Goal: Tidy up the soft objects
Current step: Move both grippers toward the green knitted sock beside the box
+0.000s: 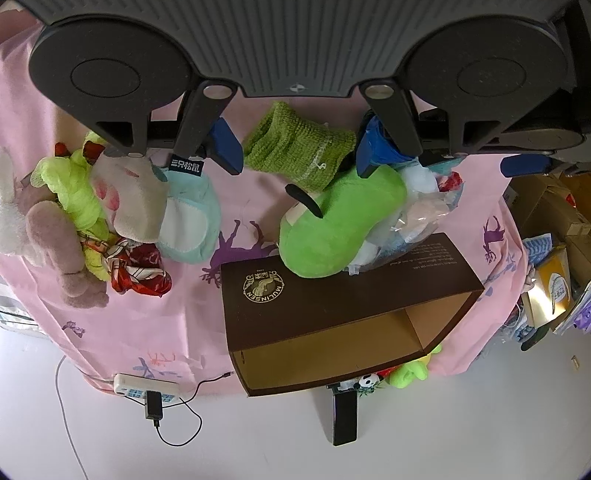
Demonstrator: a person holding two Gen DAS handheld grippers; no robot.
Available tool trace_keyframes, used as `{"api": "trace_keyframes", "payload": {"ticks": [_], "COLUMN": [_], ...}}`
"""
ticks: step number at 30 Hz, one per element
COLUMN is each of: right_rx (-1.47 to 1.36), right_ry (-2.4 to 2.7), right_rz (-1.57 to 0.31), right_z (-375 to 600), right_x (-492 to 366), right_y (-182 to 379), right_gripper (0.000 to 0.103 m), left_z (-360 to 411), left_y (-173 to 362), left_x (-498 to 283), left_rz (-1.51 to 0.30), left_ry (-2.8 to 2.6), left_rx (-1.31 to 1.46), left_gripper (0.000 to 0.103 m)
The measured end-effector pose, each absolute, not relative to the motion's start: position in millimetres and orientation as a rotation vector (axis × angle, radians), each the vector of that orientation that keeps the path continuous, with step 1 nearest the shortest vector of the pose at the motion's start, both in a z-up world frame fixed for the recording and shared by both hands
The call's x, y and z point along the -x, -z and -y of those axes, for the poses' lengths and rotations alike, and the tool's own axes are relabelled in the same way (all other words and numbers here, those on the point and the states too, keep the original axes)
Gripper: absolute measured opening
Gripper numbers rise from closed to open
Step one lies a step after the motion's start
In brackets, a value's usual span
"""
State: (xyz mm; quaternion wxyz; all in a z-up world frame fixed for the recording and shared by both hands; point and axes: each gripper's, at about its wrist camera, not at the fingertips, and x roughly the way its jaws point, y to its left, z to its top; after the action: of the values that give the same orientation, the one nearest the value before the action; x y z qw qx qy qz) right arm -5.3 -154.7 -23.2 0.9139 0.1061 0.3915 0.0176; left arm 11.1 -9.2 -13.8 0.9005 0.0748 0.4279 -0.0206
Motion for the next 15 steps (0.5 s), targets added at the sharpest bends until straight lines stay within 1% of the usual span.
{"api": "trace_keyframes", "payload": {"ticks": [15], "right_rx": [-0.209], "right_ry": [-0.053], "right_rz": [-0.804], "right_z": [156.1], "right_x": [2.6], "right_y": [25.1], "right_gripper": [0.052], "left_z": [9.2], "left_y": [18.7], "left_x": [-16.0], "left_rz": [-0.887], "left_ry": [0.036], "left_rx": [-0.167], "left_gripper": [0.092]}}
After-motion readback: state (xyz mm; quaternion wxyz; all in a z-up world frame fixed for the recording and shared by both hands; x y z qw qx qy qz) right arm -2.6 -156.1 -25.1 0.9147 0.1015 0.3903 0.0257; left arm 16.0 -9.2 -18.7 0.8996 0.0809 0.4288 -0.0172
